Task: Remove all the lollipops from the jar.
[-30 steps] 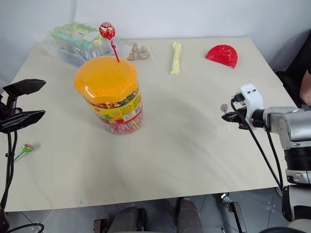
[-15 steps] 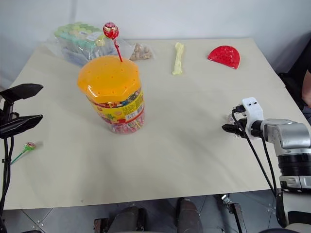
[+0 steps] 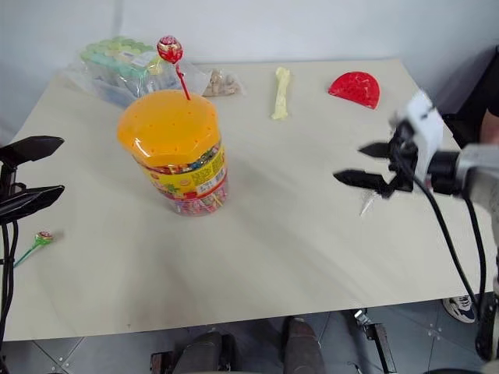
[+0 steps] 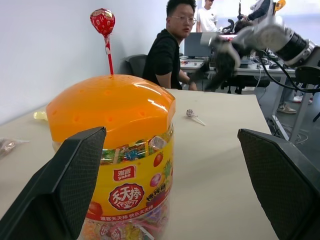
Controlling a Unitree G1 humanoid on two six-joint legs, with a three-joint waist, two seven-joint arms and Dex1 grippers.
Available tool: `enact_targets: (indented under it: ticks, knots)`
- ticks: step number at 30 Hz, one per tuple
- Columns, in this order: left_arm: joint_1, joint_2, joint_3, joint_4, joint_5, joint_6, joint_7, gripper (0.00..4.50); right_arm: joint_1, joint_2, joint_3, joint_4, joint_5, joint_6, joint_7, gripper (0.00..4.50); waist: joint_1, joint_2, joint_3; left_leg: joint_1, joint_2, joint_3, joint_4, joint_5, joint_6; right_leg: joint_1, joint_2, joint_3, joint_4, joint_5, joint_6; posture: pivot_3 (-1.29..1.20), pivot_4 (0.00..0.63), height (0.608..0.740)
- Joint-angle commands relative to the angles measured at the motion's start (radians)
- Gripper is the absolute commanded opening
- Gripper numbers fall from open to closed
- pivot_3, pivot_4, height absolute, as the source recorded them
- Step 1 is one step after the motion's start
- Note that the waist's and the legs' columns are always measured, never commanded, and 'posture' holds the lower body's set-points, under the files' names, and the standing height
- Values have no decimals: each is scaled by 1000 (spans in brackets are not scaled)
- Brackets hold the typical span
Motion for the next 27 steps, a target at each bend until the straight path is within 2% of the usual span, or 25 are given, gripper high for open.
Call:
enact_targets:
  ticks: [1,6,12,20,27]
  knots:
    - [-2,19,43,-21,-6,-18,27,4500,-93,76,58,49,5,-94,29,4458,1,0,0,0,0,0,0,0,0,0,0,0,0,0,0,0,150,740]
    - [1,17,75,-14,9,-28,117,4500,-290,304,159,242,-33,-257,61,4458,0,0,0,0,0,1,0,0,0,-1,0,0,1,0,0,0,150,740]
    - [44,16,112,-45,2,-12,183,4500,-428,473,230,488,-104,-431,137,4458,-3,0,0,-1,-1,1,0,-1,1,-1,0,0,1,0,0,0,150,740]
    - [104,1,156,-108,-20,21,258,4500,-615,673,212,842,-170,-648,167,4458,-17,0,0,-1,0,1,0,-1,1,-1,0,-1,1,0,0,0,150,740]
    - [113,-7,156,-128,-31,19,273,4500,-737,766,186,1048,-212,-755,182,4458,-29,0,0,-1,0,0,0,-1,0,-1,0,-2,1,0,0,0,150,740]
